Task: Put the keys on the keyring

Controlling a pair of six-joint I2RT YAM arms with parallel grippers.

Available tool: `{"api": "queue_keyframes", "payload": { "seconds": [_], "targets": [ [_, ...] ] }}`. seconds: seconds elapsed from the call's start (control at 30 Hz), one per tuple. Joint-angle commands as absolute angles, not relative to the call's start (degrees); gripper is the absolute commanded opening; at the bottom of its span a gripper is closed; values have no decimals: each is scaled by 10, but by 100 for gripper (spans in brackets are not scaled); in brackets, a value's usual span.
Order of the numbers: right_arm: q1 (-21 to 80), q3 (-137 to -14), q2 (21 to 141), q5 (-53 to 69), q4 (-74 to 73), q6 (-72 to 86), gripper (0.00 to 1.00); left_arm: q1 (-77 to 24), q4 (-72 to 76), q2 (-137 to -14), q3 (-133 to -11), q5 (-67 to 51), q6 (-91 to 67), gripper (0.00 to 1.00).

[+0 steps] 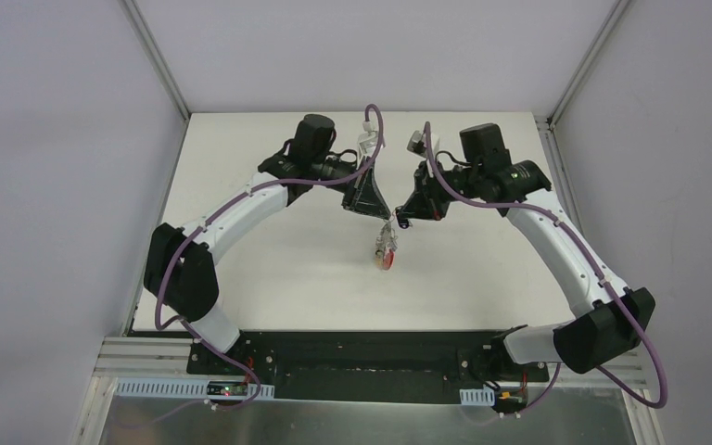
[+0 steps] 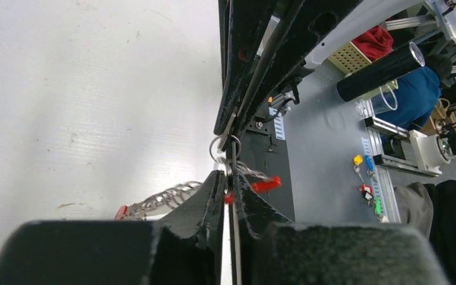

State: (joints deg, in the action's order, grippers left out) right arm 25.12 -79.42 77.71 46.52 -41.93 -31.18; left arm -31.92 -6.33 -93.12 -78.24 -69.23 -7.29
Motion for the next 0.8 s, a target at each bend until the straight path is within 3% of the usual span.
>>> {"api": "queue_keyframes", "payload": {
  "seconds": [0.0, 0.17, 0.3, 0.77],
  "targets": [
    [247, -834, 766, 445, -412, -324, 0, -320, -146, -931, -820, -679, -15, 16],
    [248, -834, 764, 424, -412, -325, 0, -311, -137, -928, -817, -663, -16, 43],
    [247, -820, 765, 391, -411, -334, 0, -301, -144, -925, -817, -626, -14, 52],
    [188, -709, 750, 221, -437, -401, 0, -267, -313, -902, -846, -480, 55, 57]
  ]
}}
